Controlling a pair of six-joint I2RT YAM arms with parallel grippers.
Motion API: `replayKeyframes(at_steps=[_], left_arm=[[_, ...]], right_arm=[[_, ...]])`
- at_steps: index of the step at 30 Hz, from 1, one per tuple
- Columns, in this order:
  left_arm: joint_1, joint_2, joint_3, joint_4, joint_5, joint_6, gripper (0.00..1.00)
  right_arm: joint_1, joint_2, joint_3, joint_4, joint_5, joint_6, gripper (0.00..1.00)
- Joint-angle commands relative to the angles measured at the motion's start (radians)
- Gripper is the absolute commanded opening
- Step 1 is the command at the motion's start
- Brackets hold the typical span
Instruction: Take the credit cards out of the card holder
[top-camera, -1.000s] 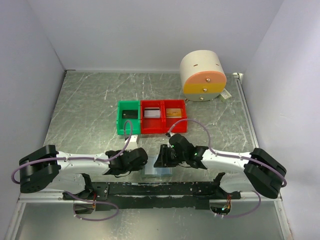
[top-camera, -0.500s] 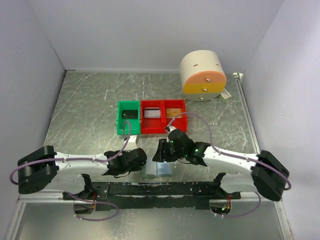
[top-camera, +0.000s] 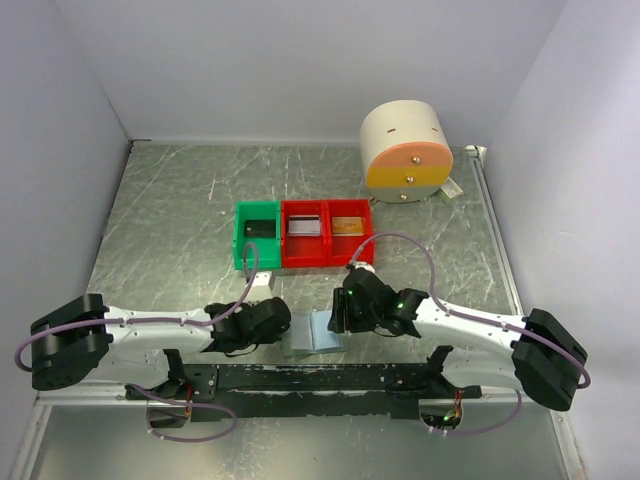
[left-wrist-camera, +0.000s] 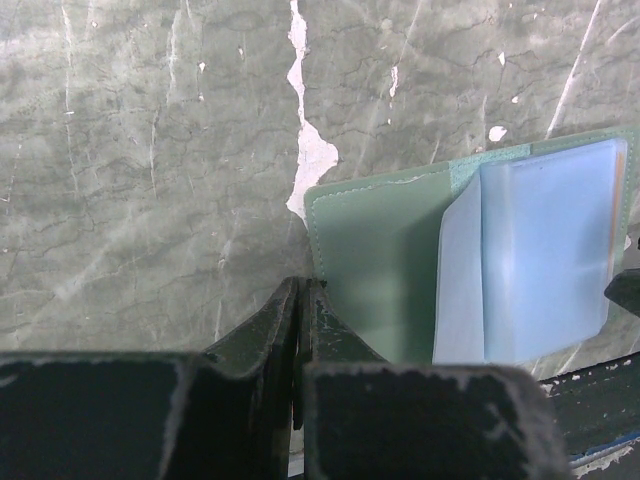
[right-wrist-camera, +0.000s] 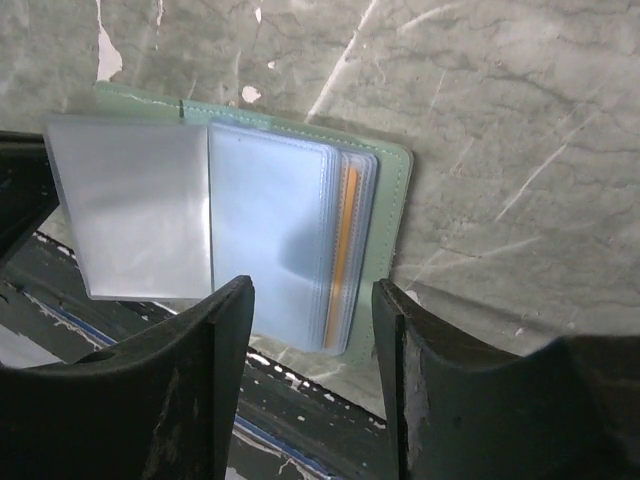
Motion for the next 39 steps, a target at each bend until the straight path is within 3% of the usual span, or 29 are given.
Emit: replayKeyframes(at_steps=[1,24,39], left_arm=[[-0.001,-0.005,0.006,-0.004,0.002,0.003,0.07],[-0.001,0.014,0.023,-0.012,0.005,0.008,0.07],[0.0,0.036,0.025,0.006,0.018,0.018,0.07]], right_arm=[[-0.003,-0.001,-0.01,0.052,-0.041,0.002,0.51],[-0.003,0.09,-0.029,0.116,-0.074,0.007,0.47],[-0.002,0.117,-0.053,0.331,-0.271,0.07,0.46]])
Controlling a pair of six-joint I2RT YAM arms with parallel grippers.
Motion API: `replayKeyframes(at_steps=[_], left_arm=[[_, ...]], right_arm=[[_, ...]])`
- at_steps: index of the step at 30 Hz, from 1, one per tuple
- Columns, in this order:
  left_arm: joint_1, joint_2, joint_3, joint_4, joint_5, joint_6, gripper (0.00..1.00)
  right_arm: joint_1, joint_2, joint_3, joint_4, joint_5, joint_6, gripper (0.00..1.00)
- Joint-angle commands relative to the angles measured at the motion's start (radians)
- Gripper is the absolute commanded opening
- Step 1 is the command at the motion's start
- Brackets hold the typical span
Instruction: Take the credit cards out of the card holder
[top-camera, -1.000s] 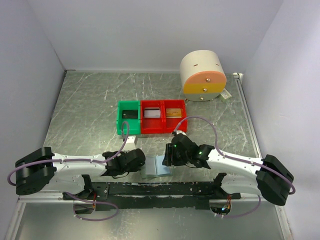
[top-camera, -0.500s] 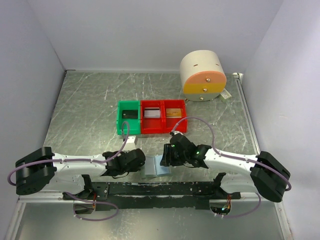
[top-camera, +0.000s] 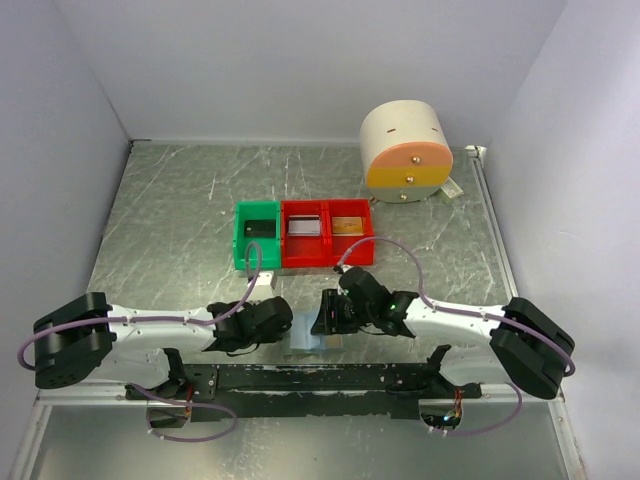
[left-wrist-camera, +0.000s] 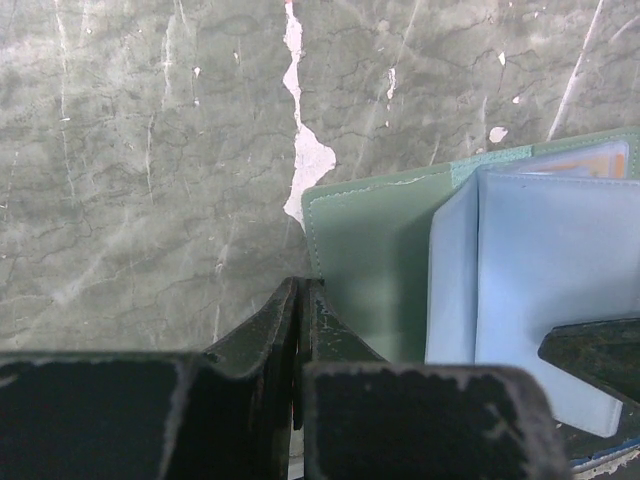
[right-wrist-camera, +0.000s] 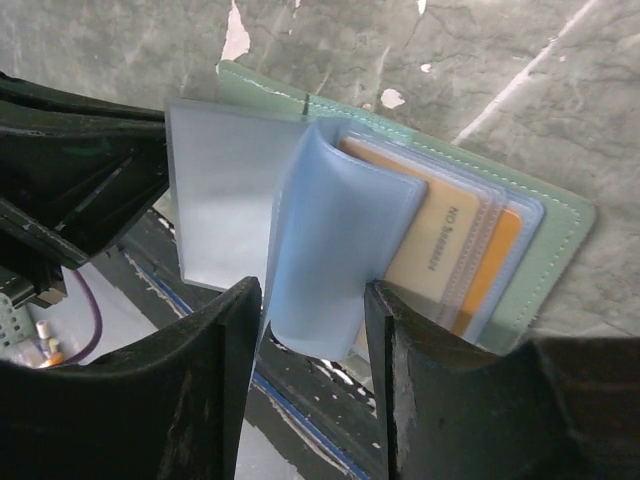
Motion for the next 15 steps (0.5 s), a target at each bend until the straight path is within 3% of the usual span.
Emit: replayKeyframes(at_steps=[1,15], left_arm=[[-0.001,0.015,0.011,0.009,0.017,0.01,0.07],[-0.001,-0.003,-0.01,0.017,0.015,0.0,0.07]], right_arm=[[0.001,0.014,0.003,0.062,-0.055,0.024,0.46],[0.002,0.081,0.036,0.188,-0.154,0.044,0.46]])
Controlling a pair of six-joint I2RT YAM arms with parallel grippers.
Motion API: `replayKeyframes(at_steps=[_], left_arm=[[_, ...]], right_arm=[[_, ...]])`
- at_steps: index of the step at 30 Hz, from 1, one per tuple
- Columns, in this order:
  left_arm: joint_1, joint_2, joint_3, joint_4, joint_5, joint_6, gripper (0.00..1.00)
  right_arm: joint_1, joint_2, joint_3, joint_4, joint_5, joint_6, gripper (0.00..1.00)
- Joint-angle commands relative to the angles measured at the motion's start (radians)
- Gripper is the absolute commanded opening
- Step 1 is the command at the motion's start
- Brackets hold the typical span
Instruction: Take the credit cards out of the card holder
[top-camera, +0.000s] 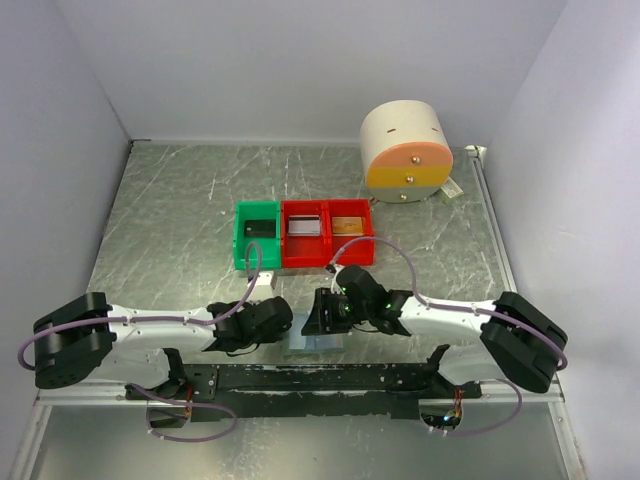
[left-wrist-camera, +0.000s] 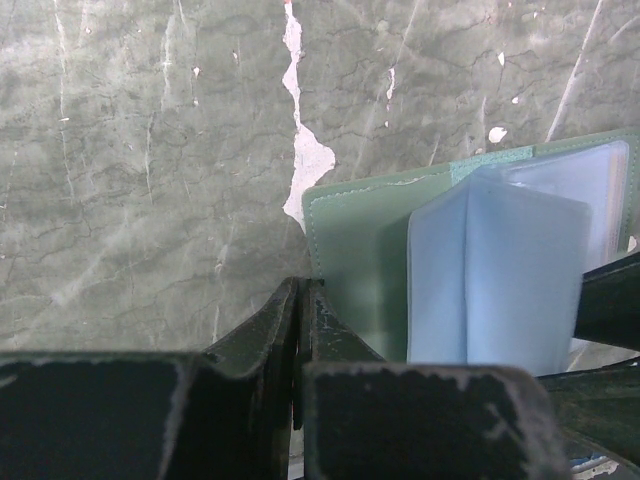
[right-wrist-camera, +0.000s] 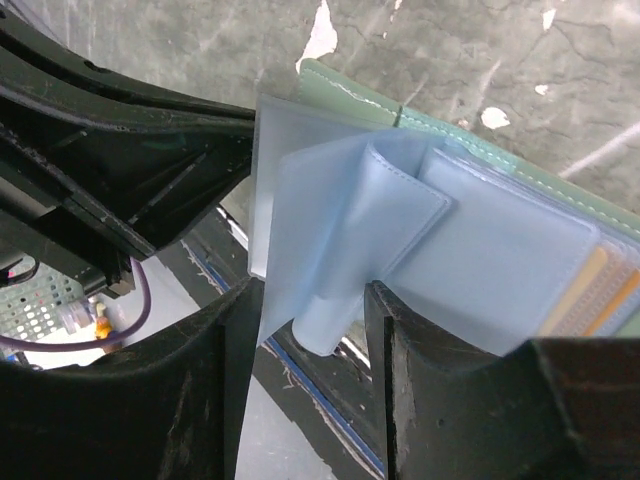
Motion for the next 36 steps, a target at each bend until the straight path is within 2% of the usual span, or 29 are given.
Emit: replayKeyframes(at_steps=[1,13,23,26,30,32,36], left_arm=[[-0.001,-0.004,-0.01,0.014,0.015,0.001,0.07],[-0.001,-0.076,-0.052,0.014,-0.006,-0.031,0.1],[-0.001,-0.115,-0.066,-0.006,-0.015,-0.047,0.15],[-0.001,-0.135,-0.072,-0.016,-0.025,-0.062,0.23],[-0.002,-0.185,-0.097,-0.005,-0.032,-0.069,0.4],[-0.002,-0.212,-0.114,0.014,-0.03,-0.066,0.5],[-0.001,-0.247,-0.145,0.08,-0.02,-0.048,0.61]], right_arm=[[0.004,0.05,0.037,0.081,-0.05,0.016,0.46],[0.045,0.139,0.079,0.2,-0.129,-0.008,0.49],[0.045,0.242,0.065,0.276,-0.131,0.024,0.51],[0.045,0.264,0.06,0.275,-0.112,0.036,0.51],[0.045,0.26,0.038,0.252,-0.032,0.078,0.51],[0.045,0.252,0.02,0.268,-0.024,0.094,0.46],[0.045,0.243,0.004,0.289,-0.018,0.107,0.38]])
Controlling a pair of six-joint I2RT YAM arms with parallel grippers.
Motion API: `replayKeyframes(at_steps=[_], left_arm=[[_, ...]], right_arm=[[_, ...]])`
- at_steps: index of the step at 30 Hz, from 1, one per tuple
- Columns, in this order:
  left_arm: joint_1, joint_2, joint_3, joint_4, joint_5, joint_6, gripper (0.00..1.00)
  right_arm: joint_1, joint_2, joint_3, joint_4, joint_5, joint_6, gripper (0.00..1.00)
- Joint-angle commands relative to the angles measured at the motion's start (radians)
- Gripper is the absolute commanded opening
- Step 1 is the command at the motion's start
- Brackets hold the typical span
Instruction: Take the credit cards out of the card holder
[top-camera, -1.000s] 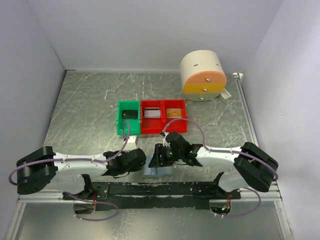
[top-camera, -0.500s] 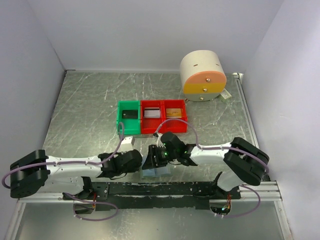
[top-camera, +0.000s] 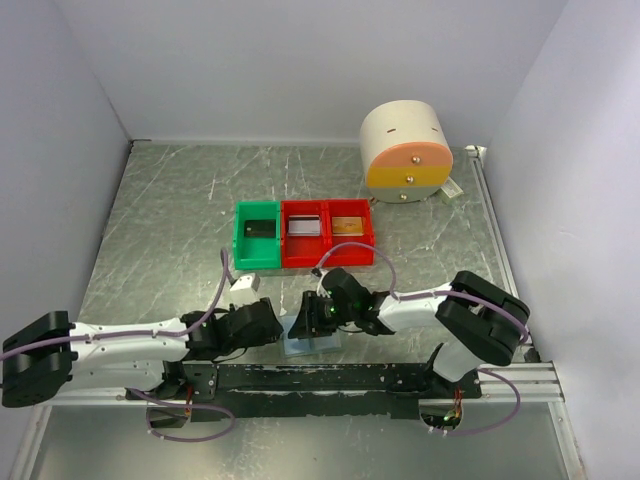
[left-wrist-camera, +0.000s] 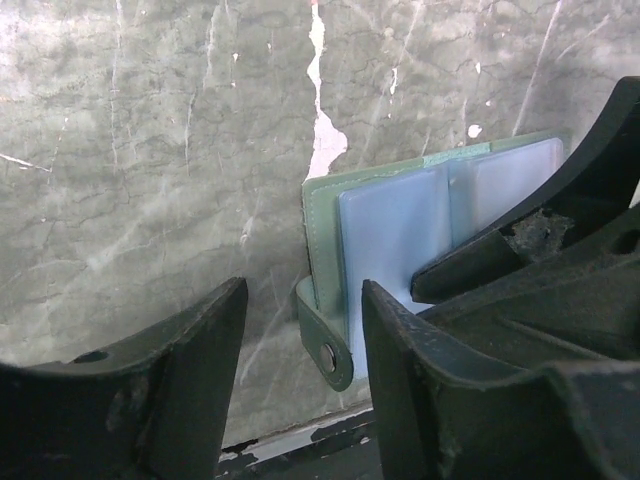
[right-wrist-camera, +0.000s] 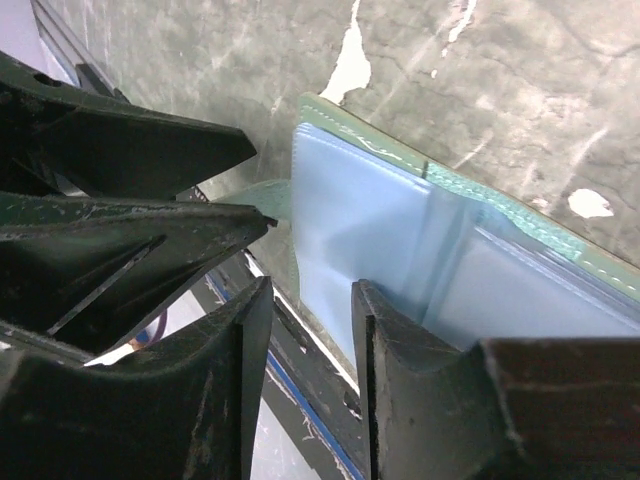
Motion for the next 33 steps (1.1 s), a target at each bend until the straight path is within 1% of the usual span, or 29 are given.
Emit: replayKeyframes(at_steps=[1,4,9,12,16,18,20,22,25,28,33], left_arm=[[-0.001,-0.033,-0.03,0.083,-0.011,0.014,0.64],[-0.001,-0.018,-0.027,0.1,-0.001,0.026,0.67],[0.0,0.081,0.039,0.059,-0.007,0.035,0.66],[-0.001,0.162,0.088,0.01,-0.014,0.024,0.59],[-0.001,0.254,0.147,-0.045,-0.014,0.026,0.47],[-0.001,0.281,0.164,-0.053,-0.013,0.028,0.41],[-0.001,0.291,0.167,-0.045,-0.009,0.034,0.37],[-0.001,0.288,0.16,-0.025,-0.005,0.038,0.36],[-0.001,0.271,0.141,0.008,0.0,0.046,0.36],[-0.001,0.249,0.126,0.02,0.002,0.048,0.36],[-0.001,0.215,0.108,0.027,0.004,0.049,0.36]], right_arm=[[0.001,-0.009,-0.023,0.015,0.039,0.021,0.36],[0.002,-0.013,-0.021,0.016,0.036,0.018,0.35],[0.001,-0.023,-0.015,0.02,0.025,0.013,0.34],[0.001,-0.052,-0.004,-0.001,0.015,-0.001,0.34],[0.0,-0.141,0.036,-0.13,0.048,-0.051,0.36],[0.0,-0.205,0.063,-0.238,0.11,-0.084,0.39],[-0.001,-0.292,0.075,-0.348,0.199,-0.105,0.44],[-0.005,-0.352,0.076,-0.448,0.281,-0.113,0.49],[-0.012,-0.403,0.068,-0.546,0.347,-0.124,0.52],[-0.013,-0.414,0.055,-0.595,0.365,-0.119,0.52],[-0.012,-0.409,0.024,-0.593,0.359,-0.104,0.52]])
